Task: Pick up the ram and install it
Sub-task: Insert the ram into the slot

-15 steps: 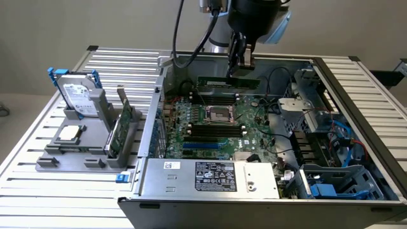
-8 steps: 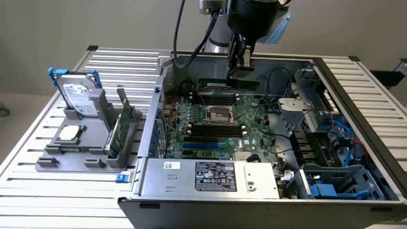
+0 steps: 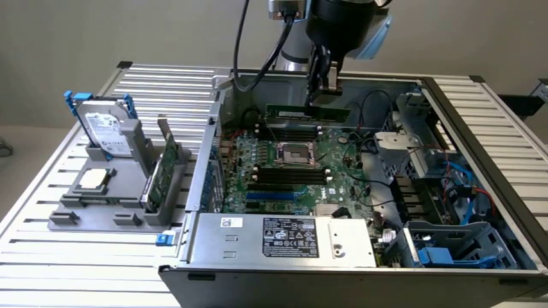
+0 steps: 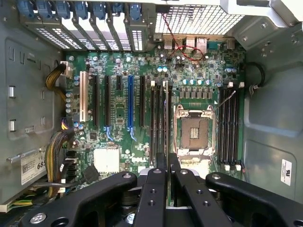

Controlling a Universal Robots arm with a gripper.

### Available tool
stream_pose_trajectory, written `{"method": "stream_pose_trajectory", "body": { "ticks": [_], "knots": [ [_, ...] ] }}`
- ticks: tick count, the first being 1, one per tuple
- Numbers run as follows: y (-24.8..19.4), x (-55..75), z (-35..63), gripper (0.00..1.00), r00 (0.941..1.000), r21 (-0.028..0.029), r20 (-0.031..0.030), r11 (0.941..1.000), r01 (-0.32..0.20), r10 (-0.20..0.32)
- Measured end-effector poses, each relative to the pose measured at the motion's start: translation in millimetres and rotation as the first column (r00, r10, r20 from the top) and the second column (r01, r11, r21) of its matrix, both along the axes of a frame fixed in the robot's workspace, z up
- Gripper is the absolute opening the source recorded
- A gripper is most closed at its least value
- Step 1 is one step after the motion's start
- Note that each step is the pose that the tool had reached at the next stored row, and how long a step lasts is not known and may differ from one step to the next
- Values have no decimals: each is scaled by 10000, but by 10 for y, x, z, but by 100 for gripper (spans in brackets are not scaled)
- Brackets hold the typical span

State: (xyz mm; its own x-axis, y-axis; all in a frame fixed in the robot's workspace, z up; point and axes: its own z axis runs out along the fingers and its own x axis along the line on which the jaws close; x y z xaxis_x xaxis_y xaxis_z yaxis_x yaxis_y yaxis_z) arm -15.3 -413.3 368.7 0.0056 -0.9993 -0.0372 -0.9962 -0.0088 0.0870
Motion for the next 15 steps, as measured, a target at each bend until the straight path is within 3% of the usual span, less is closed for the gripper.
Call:
{"method": "stream_pose_trajectory", "body": {
  "ticks": [4,6,7,11,15],
  "knots": [
    [0,-3,-1,13,10000,0,3,10000,0,0],
    [0,-86,-25,13,9999,-1,115,10000,-1,1],
    [1,-132,-44,13,9999,0,123,10000,0,0],
    [0,-254,-117,13,9999,0,126,10000,1,-1],
    [1,-233,-190,13,9999,2,126,10000,1,-1]
  ]
}}
